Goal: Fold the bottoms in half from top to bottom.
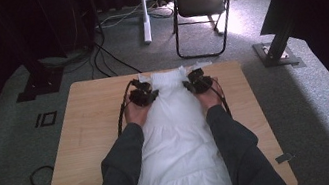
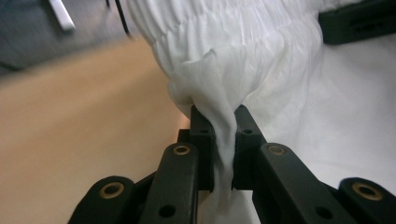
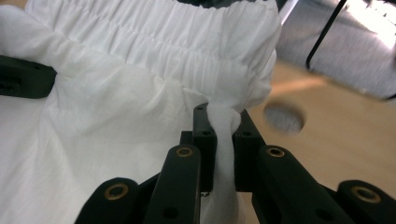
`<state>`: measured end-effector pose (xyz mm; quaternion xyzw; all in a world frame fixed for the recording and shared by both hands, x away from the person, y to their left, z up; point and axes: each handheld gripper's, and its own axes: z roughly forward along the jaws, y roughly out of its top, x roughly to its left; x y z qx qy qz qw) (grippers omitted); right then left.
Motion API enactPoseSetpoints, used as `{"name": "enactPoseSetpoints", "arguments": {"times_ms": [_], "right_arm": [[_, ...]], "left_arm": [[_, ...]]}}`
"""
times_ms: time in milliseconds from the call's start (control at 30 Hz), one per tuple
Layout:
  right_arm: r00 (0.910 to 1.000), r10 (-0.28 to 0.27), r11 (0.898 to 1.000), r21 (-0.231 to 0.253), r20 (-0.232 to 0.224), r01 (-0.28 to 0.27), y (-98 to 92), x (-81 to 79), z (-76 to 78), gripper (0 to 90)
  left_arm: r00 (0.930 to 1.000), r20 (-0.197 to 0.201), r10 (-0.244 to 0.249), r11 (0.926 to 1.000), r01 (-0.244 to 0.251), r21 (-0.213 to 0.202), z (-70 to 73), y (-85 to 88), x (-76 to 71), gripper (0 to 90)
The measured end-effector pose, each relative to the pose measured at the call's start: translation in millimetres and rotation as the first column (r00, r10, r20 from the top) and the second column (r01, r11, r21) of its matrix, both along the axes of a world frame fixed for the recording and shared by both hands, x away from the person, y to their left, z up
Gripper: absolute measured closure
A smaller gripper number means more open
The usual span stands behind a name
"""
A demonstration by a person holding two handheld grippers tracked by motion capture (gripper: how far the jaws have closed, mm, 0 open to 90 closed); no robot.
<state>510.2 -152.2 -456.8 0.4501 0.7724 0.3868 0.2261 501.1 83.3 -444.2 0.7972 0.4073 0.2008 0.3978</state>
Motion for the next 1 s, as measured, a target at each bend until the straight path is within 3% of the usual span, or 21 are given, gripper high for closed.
{"name": "enactPoseSetpoints", "arguments": {"times_ms": [67,100,133,167,233,300,400,567,733,900,1000], "right_arm": [[0.9988,-0.005,1.0,0.013,0.049,0.005,-0.6,1.6,23.2,83.5],[0.9988,-0.005,1.0,0.013,0.049,0.005,-0.6,1.6,23.2,83.5],[0.9963,-0.009,1.0,0.021,0.085,0.008,-1.2,1.9,38.8,83.5],[0.9904,-0.018,0.999,0.04,0.137,0.013,-1.6,0.8,61.2,83.5],[0.9804,-0.026,0.999,0.044,0.195,0.018,-0.9,-1.9,82.1,83.4],[0.9744,-0.025,0.999,0.045,0.223,0.015,0.5,-4.1,99.5,83.4],[0.9743,-0.001,0.999,0.052,0.225,-0.011,-0.2,-10.3,109.1,83.4],[0.9787,0.062,0.995,0.069,0.196,-0.077,-6.4,-38.1,99.6,83.4],[0.9767,0.124,0.984,0.104,0.175,-0.143,-14.3,-84.5,81.8,83.3],[0.9703,0.192,0.973,0.101,0.147,-0.208,-18.3,-136.5,51.6,83.3],[0.9673,0.225,0.968,0.085,0.117,-0.235,-16.9,-165.9,27.0,83.2]], "left_arm": [[0.9986,0.052,0.001,0.9999,0.0,-0.011,25.4,1.8,2.6,83.4],[0.9986,0.052,0.001,0.9999,0.0,-0.011,25.4,1.8,2.6,83.4],[0.9952,0.097,0.002,0.9998,-0.001,-0.019,48.2,3.6,3.9,83.4],[0.9934,0.114,0.002,0.9996,0.001,-0.026,57.5,4.5,4.3,83.4],[0.988,0.154,0.001,0.9988,0.006,-0.048,78.4,6.2,3.2,83.3],[0.9855,0.17,0.001,0.9985,0.008,-0.053,90.1,7.5,0.5,83.3],[0.9851,0.171,-0.017,0.9981,0.027,-0.055,91.2,12.1,-8.4,83.2],[0.9837,0.164,-0.073,0.9957,0.082,-0.045,82.7,18.8,-34.9,83.1],[0.9742,0.181,-0.135,0.988,0.146,-0.051,72.5,26.4,-80.5,82.8],[0.969,0.155,-0.192,0.9797,0.199,-0.027,42.9,32.8,-133.1,82.5],[0.9732,0.094,-0.21,0.9759,0.214,-0.042,14.8,37.2,-165.5,82.4]]}}
